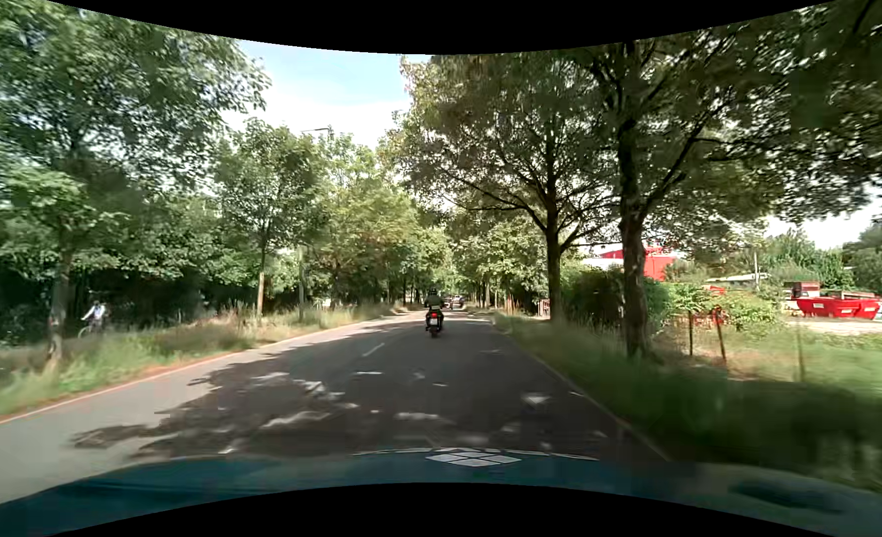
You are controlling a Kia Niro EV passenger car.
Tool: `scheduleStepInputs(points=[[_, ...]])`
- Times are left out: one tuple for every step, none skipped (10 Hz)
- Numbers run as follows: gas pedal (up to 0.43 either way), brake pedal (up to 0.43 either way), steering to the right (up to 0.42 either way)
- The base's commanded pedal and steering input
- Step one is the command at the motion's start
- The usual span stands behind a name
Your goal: Follow the waypoints while adhering to traffic rules and regulations
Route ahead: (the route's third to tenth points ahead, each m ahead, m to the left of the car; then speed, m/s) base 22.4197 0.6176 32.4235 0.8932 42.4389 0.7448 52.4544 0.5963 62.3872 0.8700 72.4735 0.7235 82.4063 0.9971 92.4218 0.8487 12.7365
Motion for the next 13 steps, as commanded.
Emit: scheduleStepInputs(points=[[0.000, 0.000, -0.010], [0.000, 0.000, -0.010], [0.000, 0.000, -0.010], [0.000, 0.000, -0.010], [0.008, 0.000, -0.009], [0.008, 0.000, -0.009], [0.020, 0.000, -0.009], [0.020, 0.000, -0.009], [0.020, 0.000, -0.008], [0.020, 0.000, -0.007], [0.020, 0.000, -0.005], [0.020, 0.000, -0.005], [0.020, 0.000, -0.005]])
